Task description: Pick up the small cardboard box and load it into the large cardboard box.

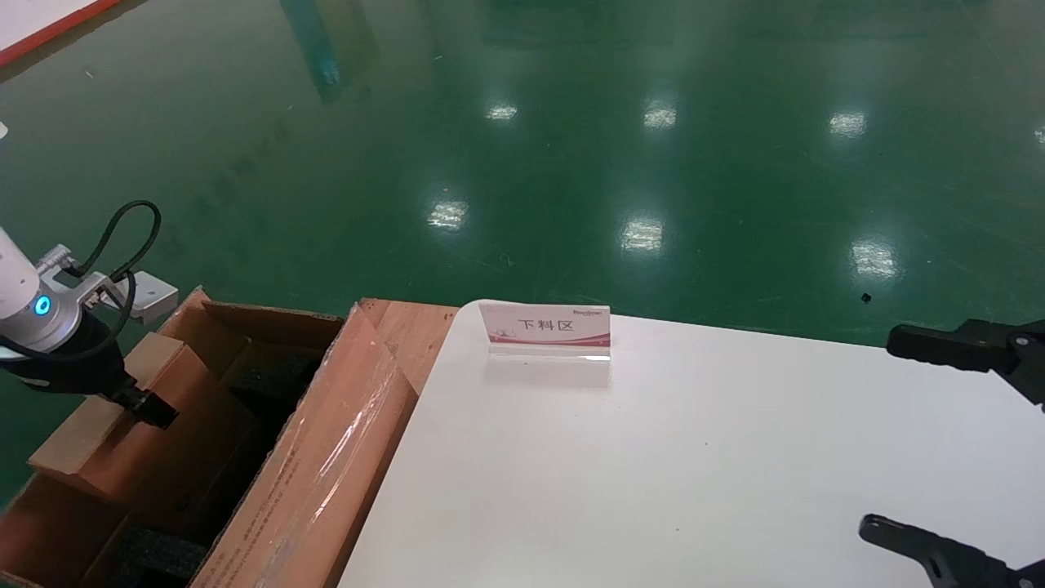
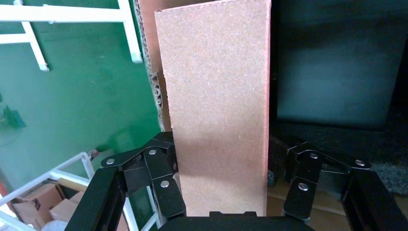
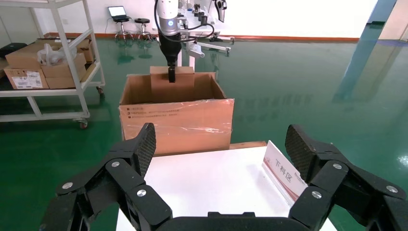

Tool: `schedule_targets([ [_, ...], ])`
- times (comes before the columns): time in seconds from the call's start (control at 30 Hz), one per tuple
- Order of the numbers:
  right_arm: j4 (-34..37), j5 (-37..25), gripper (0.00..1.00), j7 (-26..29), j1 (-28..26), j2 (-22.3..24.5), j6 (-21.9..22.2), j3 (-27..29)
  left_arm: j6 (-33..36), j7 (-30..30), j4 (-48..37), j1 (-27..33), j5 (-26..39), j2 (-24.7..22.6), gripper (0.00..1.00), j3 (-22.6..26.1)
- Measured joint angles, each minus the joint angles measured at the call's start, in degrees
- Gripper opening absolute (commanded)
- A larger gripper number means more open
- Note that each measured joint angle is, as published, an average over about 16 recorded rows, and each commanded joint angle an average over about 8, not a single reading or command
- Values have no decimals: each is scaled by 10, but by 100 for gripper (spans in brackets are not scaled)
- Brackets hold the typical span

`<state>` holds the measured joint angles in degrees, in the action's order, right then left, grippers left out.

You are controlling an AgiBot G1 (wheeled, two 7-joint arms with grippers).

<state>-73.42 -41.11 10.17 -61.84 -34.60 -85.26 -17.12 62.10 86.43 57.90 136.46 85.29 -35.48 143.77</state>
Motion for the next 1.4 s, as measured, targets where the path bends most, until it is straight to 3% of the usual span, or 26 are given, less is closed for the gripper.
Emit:
schedule_targets([
  [0.27, 0, 0, 100, 0, 0, 0, 0, 0, -5, -13, -31, -35, -21, -8, 0, -4],
  [0.33, 0, 0, 100, 0, 0, 0, 0, 0, -6, -17, -38, -43, -27, -10, 5, -5],
  [0.57, 0, 0, 100, 0, 0, 0, 0, 0, -4, -27, -55, -62, -40, -15, 90, -7],
  [0.6, 0, 0, 100, 0, 0, 0, 0, 0, -4, -28, -56, -64, -42, -16, 98, -7],
  [1.4, 0, 0, 100, 0, 0, 0, 0, 0, -2, -31, -52, -60, -40, -16, 100, -8],
])
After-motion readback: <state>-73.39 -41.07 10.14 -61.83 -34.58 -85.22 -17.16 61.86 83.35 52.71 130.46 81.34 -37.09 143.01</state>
